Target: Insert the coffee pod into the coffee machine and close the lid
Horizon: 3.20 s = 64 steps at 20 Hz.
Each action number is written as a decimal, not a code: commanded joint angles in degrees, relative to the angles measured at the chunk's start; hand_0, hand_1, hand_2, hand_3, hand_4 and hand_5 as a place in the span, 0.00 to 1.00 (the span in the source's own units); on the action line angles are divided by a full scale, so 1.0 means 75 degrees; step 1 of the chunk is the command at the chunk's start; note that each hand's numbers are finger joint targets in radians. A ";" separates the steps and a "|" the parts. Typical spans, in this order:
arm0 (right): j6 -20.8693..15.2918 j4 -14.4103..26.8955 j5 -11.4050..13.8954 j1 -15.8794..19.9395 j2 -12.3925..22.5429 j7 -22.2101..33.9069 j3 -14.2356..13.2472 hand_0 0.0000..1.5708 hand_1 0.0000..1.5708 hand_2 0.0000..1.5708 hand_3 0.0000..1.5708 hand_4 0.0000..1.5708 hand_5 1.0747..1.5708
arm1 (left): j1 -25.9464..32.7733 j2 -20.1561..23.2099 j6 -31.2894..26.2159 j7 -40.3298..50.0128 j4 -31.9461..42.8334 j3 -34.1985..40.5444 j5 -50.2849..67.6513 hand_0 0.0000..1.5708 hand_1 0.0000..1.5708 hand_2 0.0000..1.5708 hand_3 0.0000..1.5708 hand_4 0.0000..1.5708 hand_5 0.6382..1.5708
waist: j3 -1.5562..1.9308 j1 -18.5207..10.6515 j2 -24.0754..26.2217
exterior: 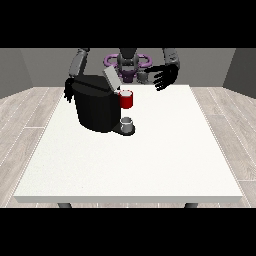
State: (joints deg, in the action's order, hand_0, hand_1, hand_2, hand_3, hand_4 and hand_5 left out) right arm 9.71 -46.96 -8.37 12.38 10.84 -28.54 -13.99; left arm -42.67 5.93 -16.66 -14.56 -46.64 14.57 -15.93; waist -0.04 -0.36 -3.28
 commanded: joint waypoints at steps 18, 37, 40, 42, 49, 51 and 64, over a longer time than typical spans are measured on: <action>-0.0835 -0.4574 0.1326 -0.1465 -0.1439 0.2280 0.3287 0.00 0.00 0.00 0.00 0.13 1.00 | 0.4874 0.0381 -0.0860 -0.0989 0.0273 0.0558 0.0826 0.00 0.00 0.00 0.00 0.18 1.00 | -0.0005 0.0838 0.3647; -0.2384 -0.5716 0.2493 0.0285 -0.1309 0.3321 0.3181 0.00 0.00 0.00 0.00 0.13 1.00 | 0.5048 0.0009 -0.1058 -0.1867 -0.1900 -0.0377 0.1336 0.00 0.00 0.00 0.00 0.13 1.00 | 0.0005 -0.0350 0.0892; -0.2763 -0.5112 0.2775 0.0738 -0.1411 0.3249 0.2918 0.00 0.00 0.00 0.00 0.14 1.00 | 0.5117 -0.0265 -0.0953 -0.1480 -0.2599 -0.0630 0.1420 0.00 0.00 0.00 0.00 0.23 1.00 | 0.0006 -0.0645 0.0859; -0.2750 -0.5058 0.2666 0.1072 -0.1443 0.3421 0.2969 0.00 0.00 0.00 0.00 0.22 1.00 | 0.4878 0.0256 -0.1084 -0.1692 -0.2239 -0.0341 0.1492 0.00 0.00 0.00 0.00 0.24 1.00 | 0.0005 -0.0503 0.0553; -0.2743 -0.4146 0.2397 0.2347 -0.1032 0.3796 0.1856 0.00 0.00 0.00 0.00 0.25 1.00 | 0.4938 -0.0330 -0.0777 -0.1818 -0.2679 -0.0742 0.1431 0.00 0.00 0.00 0.00 0.19 1.00 | 0.0003 -0.0780 0.0125; -0.2590 -0.3695 0.2425 0.1340 -0.0888 0.2601 0.1847 0.00 0.00 0.00 0.00 0.23 1.00 | 0.5413 -0.0159 -0.1130 -0.1216 -0.3292 -0.0706 0.1804 0.00 0.00 0.00 0.00 0.21 1.00 | 0.0007 -0.0806 0.0420; -0.2660 -0.2340 0.2242 0.2697 -0.0906 0.2495 0.1386 0.00 0.00 0.00 0.00 0.28 1.00 | 0.5025 -0.0095 -0.0806 -0.1704 -0.2687 -0.0850 0.1586 0.00 0.00 0.00 0.00 0.25 1.00 | 0.0004 -0.0792 -0.0059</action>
State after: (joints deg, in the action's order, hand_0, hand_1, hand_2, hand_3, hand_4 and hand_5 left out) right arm -10.27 -66.74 7.82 33.00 4.76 -10.88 -4.52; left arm -6.33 6.90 -24.29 -27.16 -67.91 9.45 -3.17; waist -0.28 -7.18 -5.05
